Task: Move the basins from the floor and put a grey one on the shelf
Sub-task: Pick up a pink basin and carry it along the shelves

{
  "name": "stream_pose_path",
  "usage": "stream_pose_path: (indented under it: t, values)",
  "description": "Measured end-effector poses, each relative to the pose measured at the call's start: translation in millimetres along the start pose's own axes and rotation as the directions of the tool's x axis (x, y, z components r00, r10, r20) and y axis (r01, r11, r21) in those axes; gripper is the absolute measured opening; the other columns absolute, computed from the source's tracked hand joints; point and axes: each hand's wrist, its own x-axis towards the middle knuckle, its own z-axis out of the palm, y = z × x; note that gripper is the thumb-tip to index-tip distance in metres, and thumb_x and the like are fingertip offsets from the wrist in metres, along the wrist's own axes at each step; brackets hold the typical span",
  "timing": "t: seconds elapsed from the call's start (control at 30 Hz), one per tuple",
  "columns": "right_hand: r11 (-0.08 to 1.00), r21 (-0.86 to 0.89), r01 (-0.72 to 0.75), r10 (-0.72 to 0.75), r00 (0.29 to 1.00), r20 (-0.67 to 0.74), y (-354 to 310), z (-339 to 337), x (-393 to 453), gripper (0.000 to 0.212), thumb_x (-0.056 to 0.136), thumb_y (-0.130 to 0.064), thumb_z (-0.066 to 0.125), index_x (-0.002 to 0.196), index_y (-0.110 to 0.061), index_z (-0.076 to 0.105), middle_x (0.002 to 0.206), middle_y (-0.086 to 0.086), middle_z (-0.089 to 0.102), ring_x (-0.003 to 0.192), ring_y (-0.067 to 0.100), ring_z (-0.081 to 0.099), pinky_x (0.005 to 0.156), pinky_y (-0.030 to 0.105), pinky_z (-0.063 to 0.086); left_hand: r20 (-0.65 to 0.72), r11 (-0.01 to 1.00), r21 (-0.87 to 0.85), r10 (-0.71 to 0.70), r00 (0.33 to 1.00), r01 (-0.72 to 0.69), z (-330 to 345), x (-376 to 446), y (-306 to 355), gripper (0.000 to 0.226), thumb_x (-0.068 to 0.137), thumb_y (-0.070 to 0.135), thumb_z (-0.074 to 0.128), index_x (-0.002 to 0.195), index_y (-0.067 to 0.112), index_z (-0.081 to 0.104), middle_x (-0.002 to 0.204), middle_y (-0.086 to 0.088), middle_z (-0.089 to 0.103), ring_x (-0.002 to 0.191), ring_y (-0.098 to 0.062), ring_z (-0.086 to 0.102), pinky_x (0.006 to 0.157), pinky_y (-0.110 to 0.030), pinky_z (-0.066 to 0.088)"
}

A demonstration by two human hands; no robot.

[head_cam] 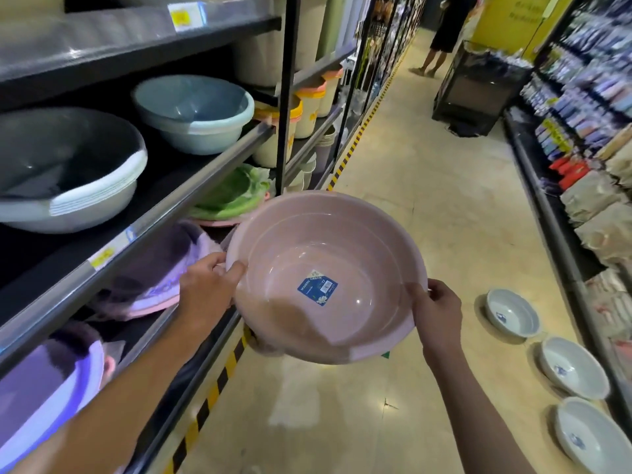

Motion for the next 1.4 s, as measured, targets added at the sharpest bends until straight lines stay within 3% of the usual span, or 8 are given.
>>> stream_pose_path:
  t: [0.27,0.4,0.57,0.67,0.87,1.03,1.23,1.4]
  values:
    - [0.998,-0.062,-0.016,0.017,1.000,0.016,15,37,98,0.016,0.083,-0.030,0.063,0.088,-0.017,0.070,0.068,0.004,0.061,0.064,0.021,0.053,0.060,0.035,0.043,0.064,0.998,0.067,-0.021,0.998,0.017,61,92,-7,0.014,0.084,0.039,0.071,0.086,0.025,0.068,0.053,0.013,0.063,0.050,-0.006,0.057,0.043,-0.013,0.040]
    - [0.997,-0.073,-0.019,0.021,0.999,0.027,30,66,157,0.020,0.081,-0.033,0.060,0.091,-0.021,0.071,0.071,0.001,0.067,0.068,0.022,0.061,0.060,0.034,0.044,0.083,0.994,0.103,-0.052,0.995,0.043,96,138,-17,0.034,0.073,0.058,0.064,0.086,0.027,0.068,0.058,0.017,0.063,0.050,-0.009,0.057,0.046,-0.026,0.046]
    - [0.996,-0.086,-0.024,0.031,0.996,0.081,35,103,231,0.023,0.078,-0.039,0.057,0.093,-0.027,0.069,0.073,-0.001,0.068,0.069,0.012,0.063,0.055,0.028,0.040,0.051,0.983,0.150,-0.114,0.992,0.106,136,189,-30,0.019,0.076,0.059,0.064,0.084,0.042,0.066,0.061,0.012,0.067,0.050,-0.005,0.062,0.049,-0.033,0.051]
    - [0.994,-0.108,-0.007,0.020,0.992,0.126,39,125,270,0.021,0.084,-0.039,0.061,0.098,-0.025,0.070,0.072,-0.003,0.067,0.068,0.009,0.061,0.056,0.028,0.039,0.006,0.977,0.157,-0.147,0.989,0.144,156,215,-32,0.020,0.076,0.056,0.064,0.086,0.039,0.068,0.065,-0.002,0.069,0.060,-0.021,0.067,0.056,-0.042,0.055]
    - [0.976,-0.219,-0.005,0.051,0.978,0.205,64,174,328,0.021,0.090,-0.028,0.063,0.109,-0.019,0.069,0.081,-0.002,0.070,0.073,0.009,0.062,0.058,0.025,0.041,-0.017,0.943,0.253,-0.219,0.976,0.216,189,254,-59,0.012,0.086,0.042,0.065,0.079,0.034,0.064,0.065,0.010,0.069,0.062,-0.011,0.064,0.057,-0.031,0.047]
    - [0.952,-0.306,0.035,0.038,0.972,0.231,124,234,358,0.011,0.091,-0.025,0.064,0.101,-0.028,0.068,0.078,-0.013,0.069,0.067,0.003,0.063,0.055,0.022,0.041,0.053,0.912,0.297,-0.313,0.948,0.284,213,288,-135,0.028,0.082,0.052,0.061,0.092,0.027,0.068,0.073,-0.002,0.072,0.072,-0.025,0.068,0.071,-0.044,0.057]
    - [0.887,-0.455,0.080,0.064,0.954,0.292,241,306,373,0.011,0.095,-0.031,0.063,0.101,-0.021,0.065,0.064,-0.009,0.063,0.057,0.007,0.058,0.049,0.027,0.039,0.093,0.873,0.358,-0.386,0.918,0.331,250,315,-262,0.004,0.095,0.023,0.070,0.097,0.020,0.067,0.066,0.005,0.069,0.061,-0.005,0.064,0.059,-0.028,0.052]
    - [0.862,-0.488,0.134,0.052,0.935,0.350,359,371,376,0.017,0.096,-0.033,0.058,0.103,-0.018,0.064,0.067,-0.012,0.061,0.057,0.006,0.058,0.049,0.028,0.041,0.039,0.811,0.430,-0.456,0.889,0.397,289,325,-388,0.031,0.086,0.037,0.065,0.095,0.008,0.060,0.066,-0.008,0.061,0.068,-0.035,0.064,0.063,-0.043,0.052]
